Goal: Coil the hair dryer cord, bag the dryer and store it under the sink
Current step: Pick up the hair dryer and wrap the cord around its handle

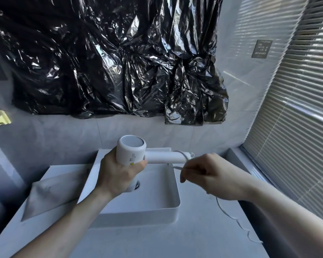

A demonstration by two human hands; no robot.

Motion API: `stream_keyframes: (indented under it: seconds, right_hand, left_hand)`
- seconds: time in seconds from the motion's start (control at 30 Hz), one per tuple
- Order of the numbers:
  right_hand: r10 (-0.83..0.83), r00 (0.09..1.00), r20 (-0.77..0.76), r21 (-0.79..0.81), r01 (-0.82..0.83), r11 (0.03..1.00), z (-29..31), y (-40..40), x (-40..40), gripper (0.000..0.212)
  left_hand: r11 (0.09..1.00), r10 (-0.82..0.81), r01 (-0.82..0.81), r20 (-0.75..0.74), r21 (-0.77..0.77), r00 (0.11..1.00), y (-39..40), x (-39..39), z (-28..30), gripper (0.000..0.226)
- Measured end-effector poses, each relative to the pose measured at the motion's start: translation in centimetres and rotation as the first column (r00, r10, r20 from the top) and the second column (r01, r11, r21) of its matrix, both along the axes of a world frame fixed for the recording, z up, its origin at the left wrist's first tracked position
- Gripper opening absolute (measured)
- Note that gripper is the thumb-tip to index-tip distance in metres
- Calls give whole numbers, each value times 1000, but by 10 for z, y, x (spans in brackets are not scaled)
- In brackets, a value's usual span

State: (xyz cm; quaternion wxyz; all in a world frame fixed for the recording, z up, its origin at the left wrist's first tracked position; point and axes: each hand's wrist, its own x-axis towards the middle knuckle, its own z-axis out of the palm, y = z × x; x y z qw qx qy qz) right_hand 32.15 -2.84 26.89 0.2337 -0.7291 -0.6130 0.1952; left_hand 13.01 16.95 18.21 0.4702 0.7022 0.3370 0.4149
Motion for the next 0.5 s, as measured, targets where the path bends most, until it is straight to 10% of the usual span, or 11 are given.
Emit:
stream_keyframes:
  seconds: [0.23,0.5]
  right_hand:
    - [-8,1000,-8,202,10,979,2,18,23,22]
    - [15,882,-470,210,95,973,-51,38,51,59]
  left_hand:
    - [963,-269,264,-126,-57,955,-8,-14,4,31]
    - [848,-381,394,108,-356,918,-12,-29,6,68]
